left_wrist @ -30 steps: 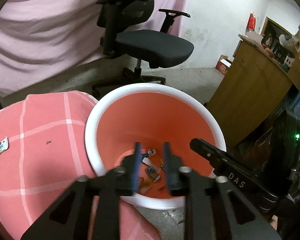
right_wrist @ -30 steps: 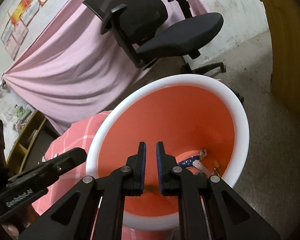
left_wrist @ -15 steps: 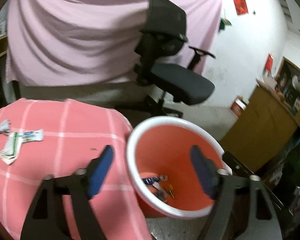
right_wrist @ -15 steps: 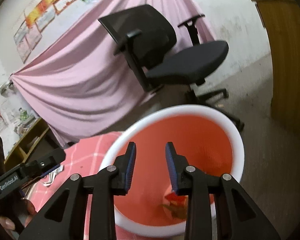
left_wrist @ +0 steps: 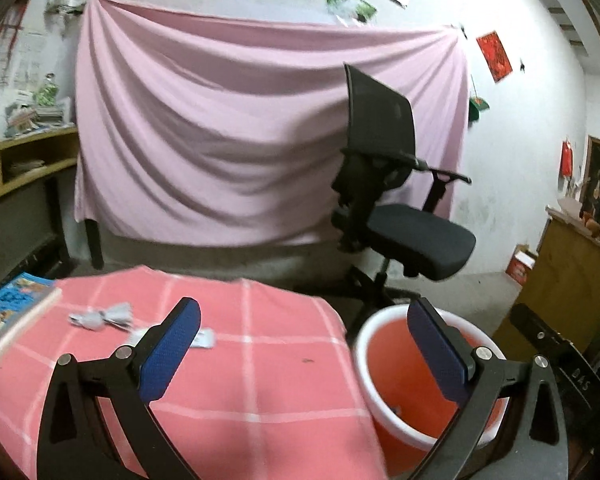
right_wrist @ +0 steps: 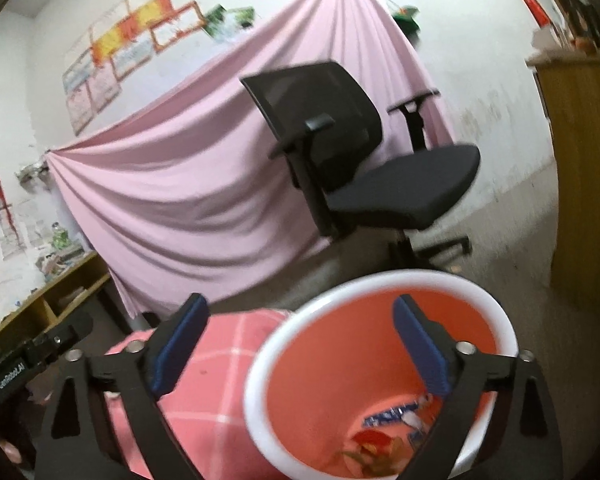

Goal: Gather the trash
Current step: 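Move both tools back over the remaining items on the table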

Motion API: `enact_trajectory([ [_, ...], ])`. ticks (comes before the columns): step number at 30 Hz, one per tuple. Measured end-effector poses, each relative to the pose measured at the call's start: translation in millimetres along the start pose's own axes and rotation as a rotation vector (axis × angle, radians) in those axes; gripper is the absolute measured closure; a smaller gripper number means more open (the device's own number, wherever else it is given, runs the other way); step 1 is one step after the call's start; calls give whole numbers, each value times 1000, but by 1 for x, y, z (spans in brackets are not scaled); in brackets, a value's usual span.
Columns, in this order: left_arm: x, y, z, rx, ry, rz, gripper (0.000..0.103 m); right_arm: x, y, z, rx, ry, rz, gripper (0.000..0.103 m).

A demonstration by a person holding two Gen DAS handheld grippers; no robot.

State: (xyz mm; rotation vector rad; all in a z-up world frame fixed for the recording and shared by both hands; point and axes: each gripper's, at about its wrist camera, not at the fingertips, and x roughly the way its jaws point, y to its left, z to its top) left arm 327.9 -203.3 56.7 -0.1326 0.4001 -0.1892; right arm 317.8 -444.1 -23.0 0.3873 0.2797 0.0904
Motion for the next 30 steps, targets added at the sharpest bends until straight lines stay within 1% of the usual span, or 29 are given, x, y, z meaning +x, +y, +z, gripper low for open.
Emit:
enact_trajectory([
  [3, -13, 20, 2, -18, -45, 19, 2, -1, 19, 1, -43, -47, 22, 0],
  [8, -33, 58, 5, -47, -84, 58, 2, -1, 51, 0, -91, -126, 61, 0],
  [12, -45, 91, 5, -57, -114, 107, 2, 10, 74, -2, -109, -134, 60, 0],
  [15, -53, 115, 0, -53, -134, 151, 2, 21, 95, -7, -124, -131, 88, 0],
  [20, -64, 152, -14, -61, -181, 227, 2, 25, 129, -18, -206, -164, 131, 0],
  [24, -69, 172, -29, -57, -210, 276, 2, 29, 152, -27, -277, -178, 165, 0],
  [26, -69, 182, -32, -55, -190, 284, 2, 33, 161, -31, -312, -171, 177, 0],
  [27, -66, 188, -32, -56, -163, 287, 2, 35, 165, -33, -327, -166, 182, 0],
  [30, -62, 202, -28, -77, -125, 282, 2, 43, 176, -41, -367, -137, 191, 0],
])
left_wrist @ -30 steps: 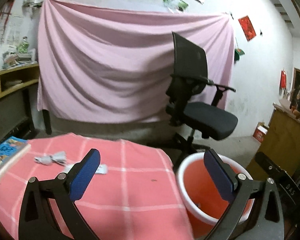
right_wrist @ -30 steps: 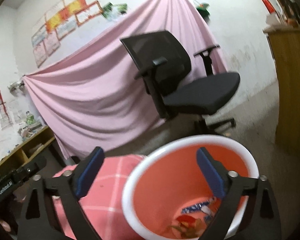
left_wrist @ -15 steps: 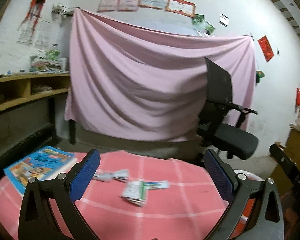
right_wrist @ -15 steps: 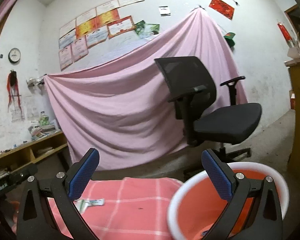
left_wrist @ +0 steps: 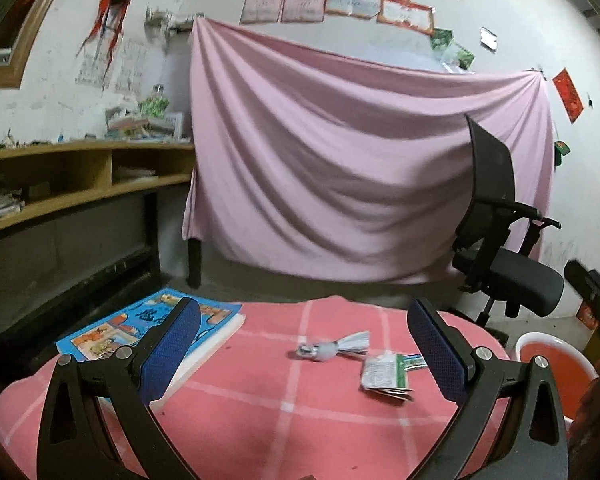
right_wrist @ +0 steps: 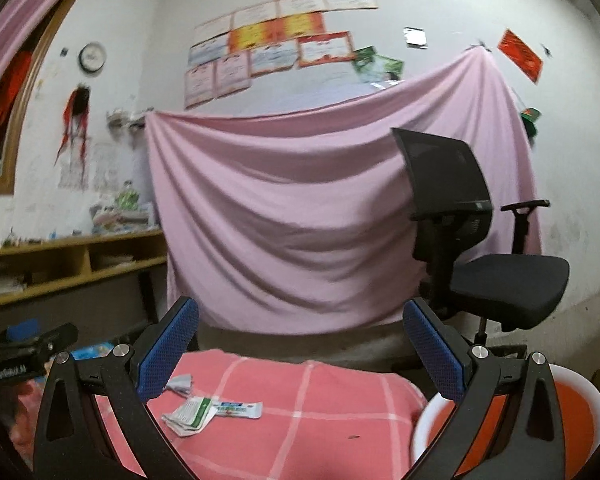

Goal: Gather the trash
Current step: 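Move both tools back over the remaining items on the table, then grasp the silver foil wrapper with the left tool while the right tool grasps the white sachet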

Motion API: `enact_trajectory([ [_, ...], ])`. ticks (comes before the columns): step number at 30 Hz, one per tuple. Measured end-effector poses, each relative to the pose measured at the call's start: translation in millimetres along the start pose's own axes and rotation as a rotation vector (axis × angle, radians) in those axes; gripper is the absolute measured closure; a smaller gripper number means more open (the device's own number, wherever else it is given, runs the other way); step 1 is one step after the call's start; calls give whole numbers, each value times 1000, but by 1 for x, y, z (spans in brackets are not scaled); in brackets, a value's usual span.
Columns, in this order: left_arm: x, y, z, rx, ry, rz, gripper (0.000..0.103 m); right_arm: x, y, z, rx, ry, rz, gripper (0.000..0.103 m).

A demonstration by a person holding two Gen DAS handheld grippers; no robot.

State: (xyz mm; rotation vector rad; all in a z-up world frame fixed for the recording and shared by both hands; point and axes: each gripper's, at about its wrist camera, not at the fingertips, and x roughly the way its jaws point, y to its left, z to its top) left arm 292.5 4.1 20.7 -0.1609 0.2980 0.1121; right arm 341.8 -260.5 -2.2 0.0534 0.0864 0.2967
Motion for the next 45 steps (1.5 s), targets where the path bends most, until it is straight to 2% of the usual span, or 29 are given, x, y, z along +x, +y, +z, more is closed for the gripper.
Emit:
enact_trajectory([
  [3, 8, 11, 5, 3, 27, 3, 2, 12, 12, -5, -22, 50, 13, 0],
  [5, 19, 17, 6, 14, 71, -1, 2, 19, 17, -9, -13, 84, 35, 0],
  [10, 38, 36, 1, -29, 152, -18, 2, 41, 24, -18, 12, 199, 66, 0],
  [13, 48, 38, -3, -3, 177, -24, 2, 59, 29, -28, -26, 297, 26, 0],
  [15, 60, 37, -8, 22, 215, -31, 2, 72, 27, -38, -9, 377, 34, 0],
  [18, 83, 39, -12, 26, 318, -88, 2, 88, 25, -50, 34, 485, 49, 0],
  [20, 98, 37, -12, 46, 360, -92, 2, 94, 26, -54, 32, 524, 47, 1],
  [23, 113, 31, -13, 68, 405, -140, 3, 103, 29, -60, 13, 586, 37, 5],
  [24, 119, 29, -13, 70, 422, -159, 4, 107, 28, -63, 14, 608, 37, 12],
  [25, 123, 27, -13, 70, 434, -173, 7, 111, 27, -66, 18, 632, 42, 21],
  [26, 127, 24, -13, 74, 446, -193, 11, 114, 26, -68, 25, 650, 47, 24],
  [28, 134, 16, -14, 88, 471, -231, 14, 121, 23, -69, 43, 672, 56, 36],
  [30, 143, 6, -15, 113, 501, -258, 15, 127, 19, -70, 61, 681, 72, 44],
  [32, 151, -5, -16, 138, 532, -300, 27, 133, 17, -68, 74, 681, 91, 45],
  [33, 155, -12, -18, 160, 555, -309, 30, 136, 17, -67, 82, 679, 106, 47],
  [35, 163, -21, -21, 188, 585, -316, 51, 140, 16, -66, 96, 677, 142, 49],
  [37, 166, -28, -24, 220, 609, -318, 67, 144, 17, -67, 102, 682, 179, 55],
  [39, 165, -34, -27, 257, 616, -321, 70, 149, 17, -67, 102, 693, 206, 60],
  [41, 162, -39, -29, 292, 614, -327, 87, 152, 19, -69, 108, 710, 240, 63],
  [45, 160, -45, -36, 337, 625, -306, 87, 159, 18, -76, 136, 762, 288, 63],
])
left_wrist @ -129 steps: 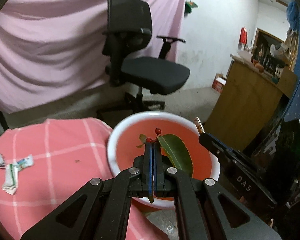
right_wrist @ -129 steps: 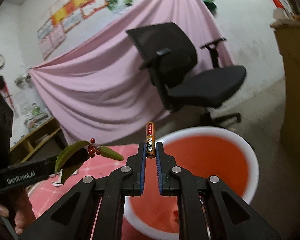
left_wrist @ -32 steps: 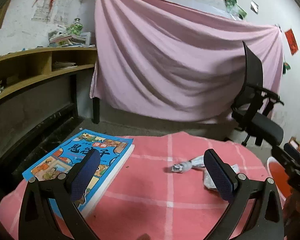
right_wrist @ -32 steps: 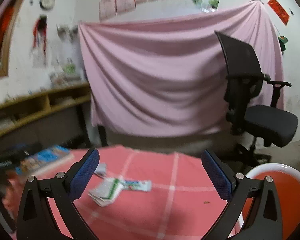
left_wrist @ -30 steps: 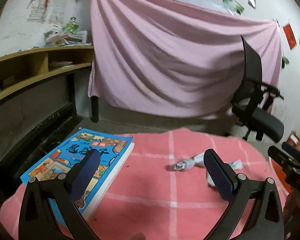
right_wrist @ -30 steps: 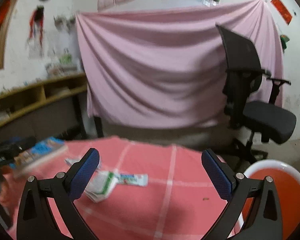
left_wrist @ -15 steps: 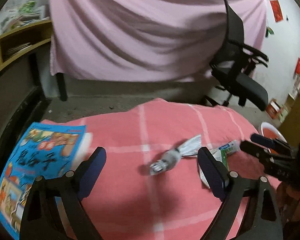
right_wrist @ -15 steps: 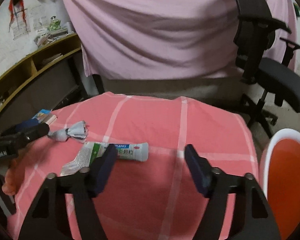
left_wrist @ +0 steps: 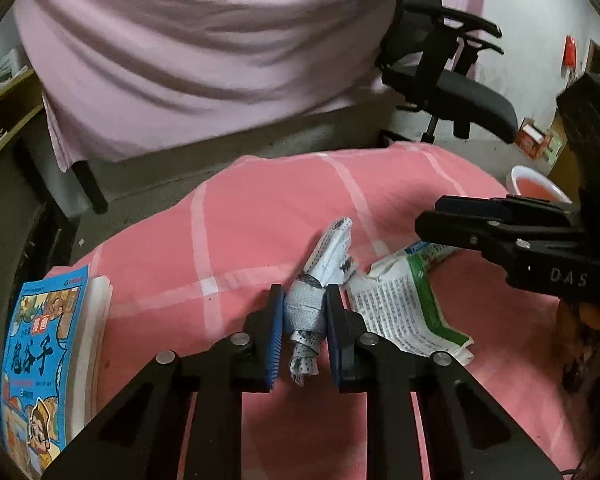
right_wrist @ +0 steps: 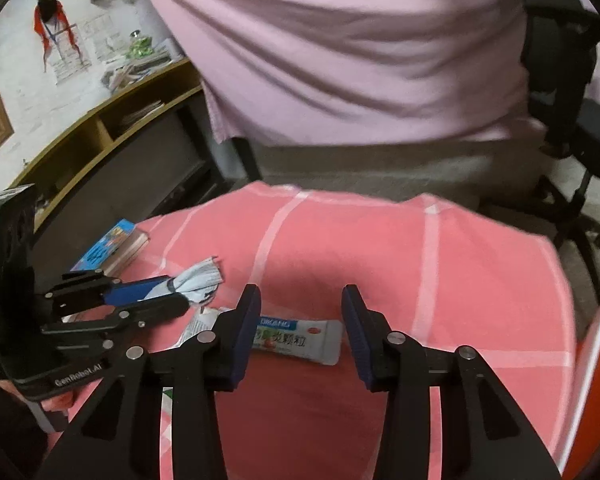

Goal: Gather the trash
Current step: 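Grasp the silver foil wrapper with the left tool while the right tool grasps the white sachet, then lift the foil wrapper and white sachet up off the table with both tools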

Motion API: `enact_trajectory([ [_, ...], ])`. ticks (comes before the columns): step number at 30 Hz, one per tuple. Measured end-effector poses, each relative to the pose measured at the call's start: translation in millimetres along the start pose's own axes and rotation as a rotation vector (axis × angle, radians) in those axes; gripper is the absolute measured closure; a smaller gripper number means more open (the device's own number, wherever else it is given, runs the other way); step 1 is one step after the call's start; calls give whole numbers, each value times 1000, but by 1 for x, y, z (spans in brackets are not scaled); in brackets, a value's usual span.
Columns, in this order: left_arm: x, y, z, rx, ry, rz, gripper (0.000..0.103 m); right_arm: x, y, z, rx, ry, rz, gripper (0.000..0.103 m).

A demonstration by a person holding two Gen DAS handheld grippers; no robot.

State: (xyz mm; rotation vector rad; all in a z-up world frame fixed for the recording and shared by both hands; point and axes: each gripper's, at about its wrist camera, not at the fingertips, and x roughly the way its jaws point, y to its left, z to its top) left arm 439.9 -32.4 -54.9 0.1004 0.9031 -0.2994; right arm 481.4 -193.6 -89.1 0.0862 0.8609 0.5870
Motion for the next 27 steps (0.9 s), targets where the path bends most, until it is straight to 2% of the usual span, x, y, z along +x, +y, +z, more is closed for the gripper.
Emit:
enact_trajectory([
  [2, 0, -2, -3, -11, 5, 12, 87, 1, -1, -1, 7, 11, 21, 68],
  [5, -9, 3, -14, -52, -1, 46, 87, 4, 1, -2, -6, 43, 40, 69],
  [12, -35, 21, -33, -273, -72, 86, 87, -2, 18, -16, -101, 90, 47, 76],
  [15, -42, 28, -37, -329, -90, 114, 87, -7, 27, -28, -146, 112, 44, 77],
  [17, -44, 32, -36, -363, -90, 106, 87, -11, 33, -33, -184, 114, 24, 77],
  [20, -48, 38, -40, -390, -86, 91, 87, -9, 37, -32, -209, 112, -7, 77],
  [27, -49, 36, -35, -364, -76, 112, 87, 7, 47, -23, -276, 109, -81, 76],
])
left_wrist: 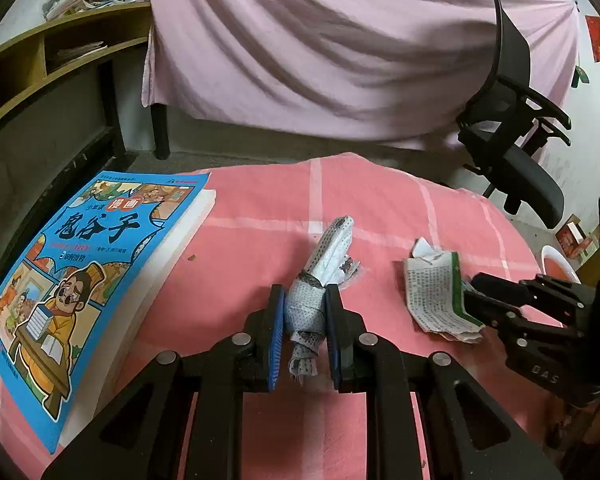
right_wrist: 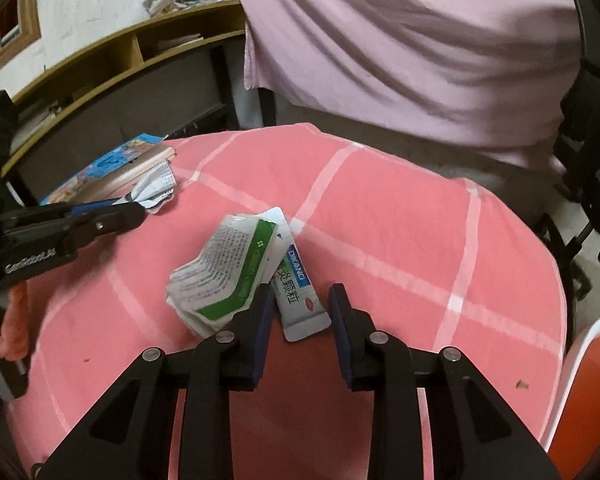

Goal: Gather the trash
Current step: 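Lift the foil wrapper and white sachet up off the table with both tools, then carry both items over the orange bucket and open both tools to drop them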

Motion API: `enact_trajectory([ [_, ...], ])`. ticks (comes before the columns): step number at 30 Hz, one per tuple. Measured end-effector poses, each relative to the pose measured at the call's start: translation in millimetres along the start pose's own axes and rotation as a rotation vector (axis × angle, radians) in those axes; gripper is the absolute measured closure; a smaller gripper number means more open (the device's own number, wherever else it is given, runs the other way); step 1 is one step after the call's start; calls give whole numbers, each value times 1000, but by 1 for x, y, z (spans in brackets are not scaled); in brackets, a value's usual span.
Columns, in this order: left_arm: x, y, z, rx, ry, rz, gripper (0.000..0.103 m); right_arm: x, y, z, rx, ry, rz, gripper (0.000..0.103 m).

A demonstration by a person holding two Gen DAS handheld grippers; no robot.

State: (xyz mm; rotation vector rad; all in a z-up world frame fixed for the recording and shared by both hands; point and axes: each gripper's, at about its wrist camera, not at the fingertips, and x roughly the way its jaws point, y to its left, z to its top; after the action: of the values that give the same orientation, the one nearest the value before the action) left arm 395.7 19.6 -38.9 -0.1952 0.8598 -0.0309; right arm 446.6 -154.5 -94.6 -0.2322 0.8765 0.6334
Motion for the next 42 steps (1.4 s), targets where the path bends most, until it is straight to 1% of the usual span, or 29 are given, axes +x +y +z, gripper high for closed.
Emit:
enact_trajectory([
  [3, 2, -5, 0, 14, -3, 9, 87, 3, 5, 1, -27, 1, -30, 78],
  [6, 2, -8, -2, 16, -15, 0, 87, 2, 12, -3, -56, -7, -71, 84],
  [10, 2, -14, -4, 16, -29, -20, 87, -8, 10, -8, -42, -37, -104, 85],
  [13, -4, -21, -8, 21, -55, -39, 87, -22, 4, -11, -5, -103, -123, 85],
  [16, -18, -31, -13, 3, -114, -89, 87, -41, 2, -16, 22, -194, -156, 85],
  [18, -31, -43, -17, 14, -180, -119, 87, -57, 1, -22, 40, -272, -169, 85],
  [19, -36, -45, -18, 23, -206, -126, 87, -66, 1, -26, 52, -312, -175, 85],
  [22, -56, -59, -26, 62, -315, -141, 87, -95, 0, -43, 91, -432, -183, 85],
  [24, -70, -67, -32, 75, -378, -162, 87, -108, 3, -51, 100, -484, -185, 85],
  [27, -85, -75, -39, 73, -431, -196, 87, -130, 9, -65, 92, -551, -220, 85],
  [30, -98, -85, -46, 83, -482, -213, 87, -156, 13, -81, 78, -623, -264, 85],
  [33, -110, -100, -53, 103, -520, -237, 87, -175, 10, -93, 63, -684, -302, 85],
  [36, -115, -118, -55, 112, -541, -222, 87, -191, -1, -101, 85, -742, -320, 85],
  [42, -108, -163, -52, 123, -500, -249, 87, -214, -35, -122, 164, -805, -339, 85],
])
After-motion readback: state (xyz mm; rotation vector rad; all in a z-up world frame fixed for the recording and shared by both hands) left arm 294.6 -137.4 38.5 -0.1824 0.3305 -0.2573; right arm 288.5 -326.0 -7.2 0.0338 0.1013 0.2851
